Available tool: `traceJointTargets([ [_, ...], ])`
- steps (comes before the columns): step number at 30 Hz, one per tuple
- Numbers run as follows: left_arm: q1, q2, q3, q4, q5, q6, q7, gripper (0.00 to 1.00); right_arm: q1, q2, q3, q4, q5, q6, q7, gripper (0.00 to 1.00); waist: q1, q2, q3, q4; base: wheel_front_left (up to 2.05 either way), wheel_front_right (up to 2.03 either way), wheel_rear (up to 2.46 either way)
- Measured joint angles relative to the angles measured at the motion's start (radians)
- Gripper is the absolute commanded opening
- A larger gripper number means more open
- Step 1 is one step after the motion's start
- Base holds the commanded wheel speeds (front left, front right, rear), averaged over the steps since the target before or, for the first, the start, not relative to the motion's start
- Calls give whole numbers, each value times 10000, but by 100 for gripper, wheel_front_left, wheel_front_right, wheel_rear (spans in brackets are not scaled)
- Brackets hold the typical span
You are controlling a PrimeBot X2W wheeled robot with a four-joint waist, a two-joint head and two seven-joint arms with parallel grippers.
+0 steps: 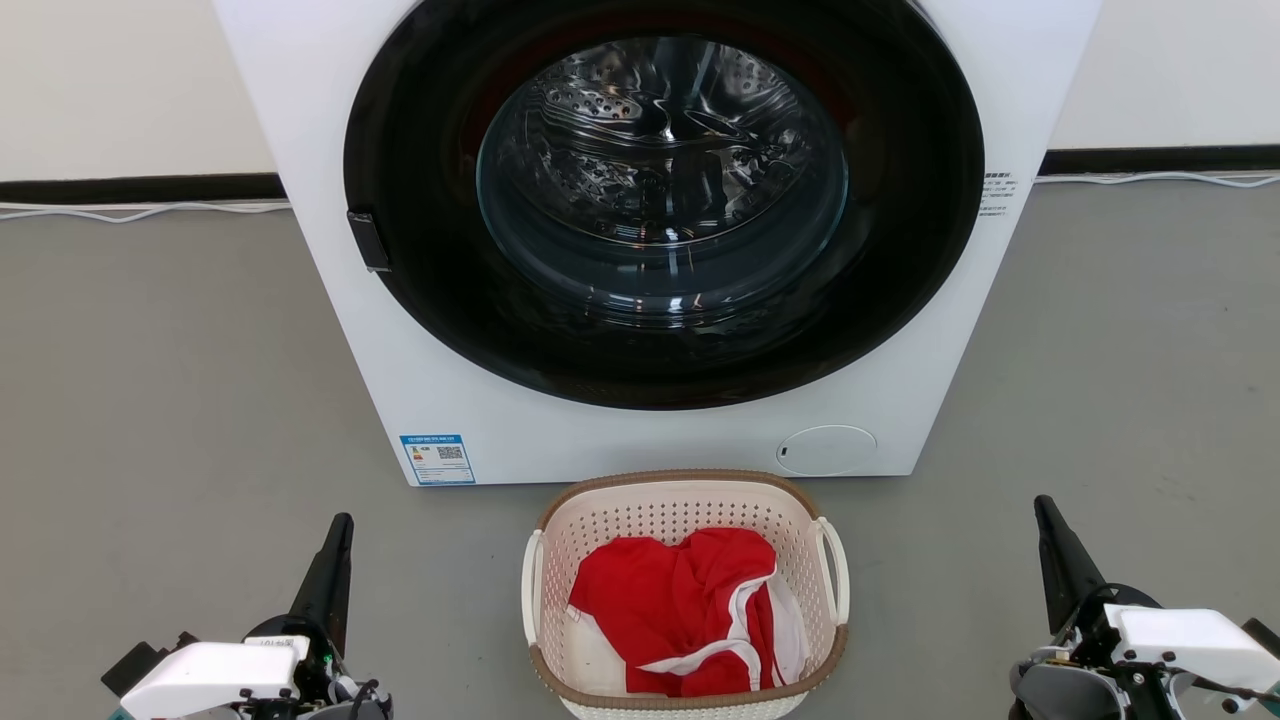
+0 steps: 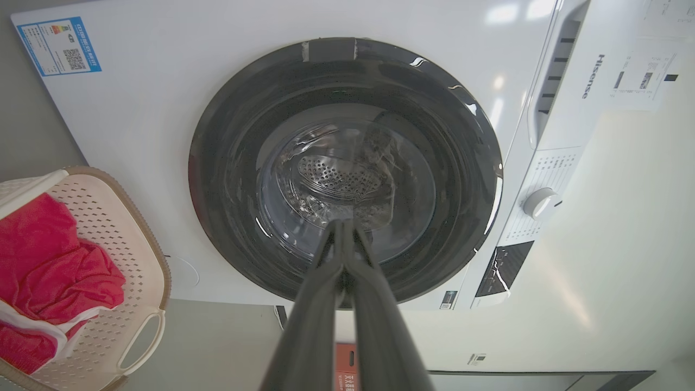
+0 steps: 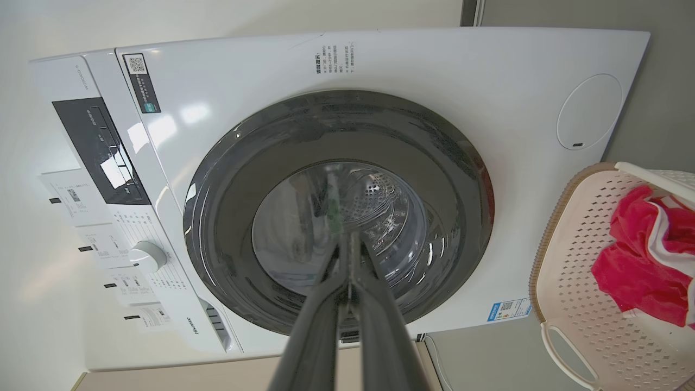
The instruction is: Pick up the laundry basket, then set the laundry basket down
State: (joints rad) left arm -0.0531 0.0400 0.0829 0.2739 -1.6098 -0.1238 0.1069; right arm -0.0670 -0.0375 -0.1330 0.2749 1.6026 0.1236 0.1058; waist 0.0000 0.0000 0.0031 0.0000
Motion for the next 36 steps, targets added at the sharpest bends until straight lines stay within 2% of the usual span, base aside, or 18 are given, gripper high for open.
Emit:
traceJointTargets([
  [36, 0, 0, 0, 0, 0, 0, 0, 0, 0, 0, 0, 0, 0, 0, 0, 0, 0, 0, 0, 0, 0, 0, 0],
])
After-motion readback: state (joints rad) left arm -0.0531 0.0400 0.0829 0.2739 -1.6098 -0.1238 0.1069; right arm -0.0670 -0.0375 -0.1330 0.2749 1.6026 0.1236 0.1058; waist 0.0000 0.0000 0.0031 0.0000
